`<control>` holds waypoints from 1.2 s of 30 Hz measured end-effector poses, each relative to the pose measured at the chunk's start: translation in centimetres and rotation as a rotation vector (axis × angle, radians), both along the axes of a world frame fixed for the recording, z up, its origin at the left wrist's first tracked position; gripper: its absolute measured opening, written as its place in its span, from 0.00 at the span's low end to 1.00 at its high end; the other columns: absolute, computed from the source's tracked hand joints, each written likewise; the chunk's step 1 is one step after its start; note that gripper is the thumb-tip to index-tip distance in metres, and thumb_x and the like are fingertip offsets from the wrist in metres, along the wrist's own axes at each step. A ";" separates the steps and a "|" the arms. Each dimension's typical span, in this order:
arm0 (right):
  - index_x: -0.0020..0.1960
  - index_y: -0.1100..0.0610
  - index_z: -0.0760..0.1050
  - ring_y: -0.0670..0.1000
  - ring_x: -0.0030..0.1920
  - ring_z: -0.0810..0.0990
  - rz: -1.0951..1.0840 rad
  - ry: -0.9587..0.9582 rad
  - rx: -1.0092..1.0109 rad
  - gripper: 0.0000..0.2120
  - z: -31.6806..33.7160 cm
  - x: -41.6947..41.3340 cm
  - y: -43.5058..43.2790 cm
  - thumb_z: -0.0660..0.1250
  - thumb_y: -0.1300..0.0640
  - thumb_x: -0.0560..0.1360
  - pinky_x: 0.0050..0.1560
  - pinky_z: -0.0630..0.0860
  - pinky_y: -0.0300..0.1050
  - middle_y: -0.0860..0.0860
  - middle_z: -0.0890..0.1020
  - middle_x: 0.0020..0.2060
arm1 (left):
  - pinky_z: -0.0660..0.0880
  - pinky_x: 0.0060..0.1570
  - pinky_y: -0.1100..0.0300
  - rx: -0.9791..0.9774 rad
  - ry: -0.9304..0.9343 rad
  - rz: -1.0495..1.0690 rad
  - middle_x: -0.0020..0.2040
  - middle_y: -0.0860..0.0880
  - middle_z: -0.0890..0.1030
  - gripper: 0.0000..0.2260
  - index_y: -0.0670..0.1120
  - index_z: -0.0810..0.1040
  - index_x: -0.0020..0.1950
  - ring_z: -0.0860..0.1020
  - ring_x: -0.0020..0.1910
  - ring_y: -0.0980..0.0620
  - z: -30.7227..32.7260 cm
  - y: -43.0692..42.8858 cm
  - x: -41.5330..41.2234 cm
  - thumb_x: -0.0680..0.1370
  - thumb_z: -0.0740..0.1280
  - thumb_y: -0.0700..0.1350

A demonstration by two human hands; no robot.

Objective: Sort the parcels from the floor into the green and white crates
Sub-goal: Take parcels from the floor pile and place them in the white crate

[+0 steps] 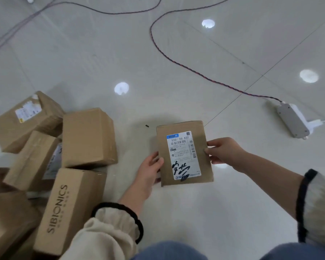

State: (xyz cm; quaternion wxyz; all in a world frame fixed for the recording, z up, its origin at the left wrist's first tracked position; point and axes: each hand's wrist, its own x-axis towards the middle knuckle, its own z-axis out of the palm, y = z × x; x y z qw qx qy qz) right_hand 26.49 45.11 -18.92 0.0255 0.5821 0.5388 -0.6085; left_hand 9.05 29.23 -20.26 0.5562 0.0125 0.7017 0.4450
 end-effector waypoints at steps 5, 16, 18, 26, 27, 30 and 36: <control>0.57 0.55 0.80 0.47 0.35 0.81 -0.132 0.116 0.028 0.12 8.6 0.9 -1.3 0.66 0.62 0.76 0.38 0.79 0.39 0.47 0.84 0.38 | 0.73 0.48 0.57 0.050 0.056 0.040 0.53 0.62 0.82 0.14 0.60 0.72 0.62 0.80 0.49 0.63 9.0 0.4 1.9 0.82 0.60 0.44; 0.49 0.49 0.79 0.44 0.38 0.83 -0.271 0.377 0.044 0.15 44.0 3.8 1.5 0.63 0.68 0.76 0.37 0.80 0.39 0.46 0.85 0.38 | 0.75 0.46 0.53 0.237 0.158 -0.139 0.59 0.57 0.80 0.15 0.63 0.76 0.57 0.79 0.54 0.58 44.2 5.4 1.7 0.80 0.63 0.42; 0.51 0.48 0.79 0.46 0.41 0.82 -0.280 0.402 0.098 0.16 52.5 4.1 1.1 0.62 0.69 0.76 0.40 0.79 0.40 0.47 0.85 0.40 | 0.77 0.47 0.54 0.289 0.179 -0.164 0.56 0.58 0.81 0.16 0.65 0.77 0.53 0.81 0.49 0.61 52.4 5.6 2.2 0.80 0.63 0.42; 0.52 0.42 0.79 0.52 0.51 0.82 -0.225 0.489 0.430 0.22 81.3 6.4 -1.1 0.59 0.69 0.76 0.57 0.77 0.56 0.46 0.83 0.50 | 0.74 0.49 0.53 0.565 0.247 -0.232 0.60 0.60 0.80 0.16 0.65 0.76 0.61 0.78 0.58 0.59 81.3 4.2 3.2 0.75 0.67 0.51; 0.55 0.43 0.78 0.54 0.53 0.81 -0.229 0.506 0.468 0.23 83.4 6.8 -1.6 0.59 0.69 0.76 0.59 0.76 0.59 0.47 0.82 0.52 | 0.74 0.50 0.52 0.592 0.250 -0.237 0.59 0.59 0.80 0.15 0.66 0.77 0.60 0.78 0.59 0.58 83.5 3.7 3.4 0.75 0.66 0.52; 0.55 0.43 0.78 0.52 0.50 0.81 -0.188 0.552 0.567 0.24 87.9 7.6 -3.5 0.57 0.70 0.76 0.59 0.73 0.62 0.47 0.83 0.52 | 0.75 0.52 0.52 0.671 0.290 -0.227 0.60 0.58 0.80 0.14 0.65 0.78 0.58 0.77 0.61 0.57 88.0 1.8 3.8 0.80 0.63 0.47; 0.57 0.40 0.78 0.42 0.44 0.83 -0.202 0.639 0.651 0.27 92.2 8.3 -6.0 0.56 0.70 0.77 0.54 0.77 0.48 0.39 0.83 0.49 | 0.73 0.46 0.57 0.777 0.359 -0.214 0.58 0.61 0.80 0.14 0.65 0.78 0.57 0.79 0.56 0.63 93.3 0.7 4.6 0.81 0.62 0.45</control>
